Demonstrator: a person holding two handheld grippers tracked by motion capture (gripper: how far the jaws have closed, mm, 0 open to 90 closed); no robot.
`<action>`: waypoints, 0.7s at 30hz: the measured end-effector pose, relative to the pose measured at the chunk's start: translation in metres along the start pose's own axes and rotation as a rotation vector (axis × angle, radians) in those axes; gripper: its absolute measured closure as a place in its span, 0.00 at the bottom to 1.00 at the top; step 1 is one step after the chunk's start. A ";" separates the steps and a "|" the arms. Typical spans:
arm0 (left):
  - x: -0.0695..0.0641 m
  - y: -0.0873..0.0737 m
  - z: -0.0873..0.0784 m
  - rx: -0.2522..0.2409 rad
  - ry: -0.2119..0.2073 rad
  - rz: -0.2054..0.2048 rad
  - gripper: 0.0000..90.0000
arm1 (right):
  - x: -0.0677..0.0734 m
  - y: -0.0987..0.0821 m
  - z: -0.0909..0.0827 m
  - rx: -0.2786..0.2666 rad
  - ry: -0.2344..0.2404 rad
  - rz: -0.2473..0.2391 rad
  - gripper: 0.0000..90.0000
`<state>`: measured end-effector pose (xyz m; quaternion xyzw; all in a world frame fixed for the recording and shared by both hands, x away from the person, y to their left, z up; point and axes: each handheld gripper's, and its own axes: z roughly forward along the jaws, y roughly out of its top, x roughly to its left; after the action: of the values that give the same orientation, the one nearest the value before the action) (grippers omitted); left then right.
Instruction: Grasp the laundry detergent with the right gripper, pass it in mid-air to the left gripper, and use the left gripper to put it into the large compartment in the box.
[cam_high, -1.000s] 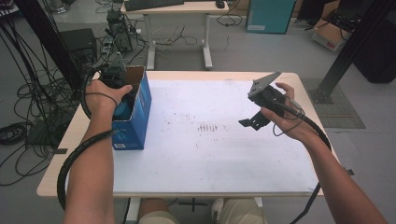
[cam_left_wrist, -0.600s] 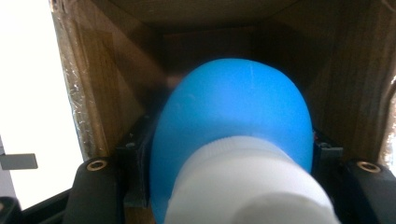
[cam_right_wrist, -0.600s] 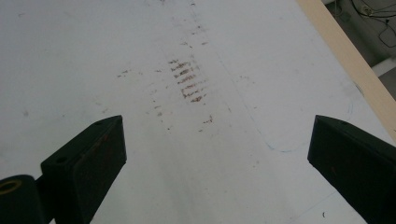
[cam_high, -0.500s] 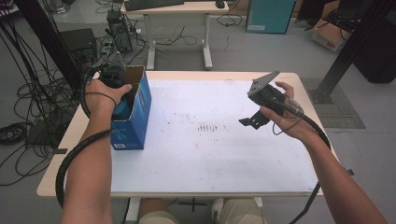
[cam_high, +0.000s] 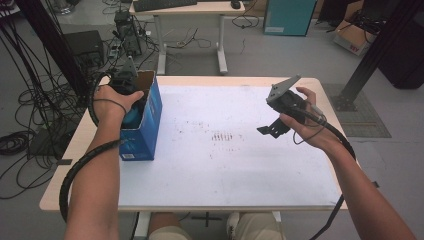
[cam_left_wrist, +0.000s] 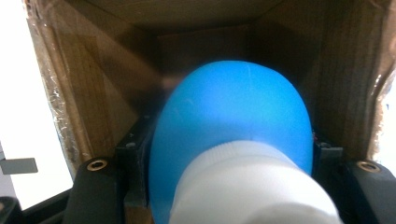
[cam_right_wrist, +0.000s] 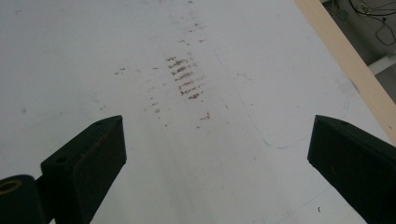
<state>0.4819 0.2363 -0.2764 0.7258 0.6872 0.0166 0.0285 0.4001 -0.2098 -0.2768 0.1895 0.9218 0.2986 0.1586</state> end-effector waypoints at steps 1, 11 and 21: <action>0.000 0.000 0.000 0.000 -0.002 0.000 0.40 | 0.000 0.000 0.000 0.001 -0.001 0.000 0.05; -0.001 0.000 0.000 -0.001 0.002 0.004 0.40 | -0.001 0.000 -0.002 -0.003 -0.004 -0.001 0.05; -0.002 0.000 0.000 0.005 0.006 0.011 0.40 | -0.001 -0.001 -0.002 -0.005 -0.003 -0.002 0.05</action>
<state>0.4822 0.2341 -0.2762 0.7295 0.6834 0.0171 0.0245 0.4000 -0.2120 -0.2757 0.1885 0.9210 0.3005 0.1608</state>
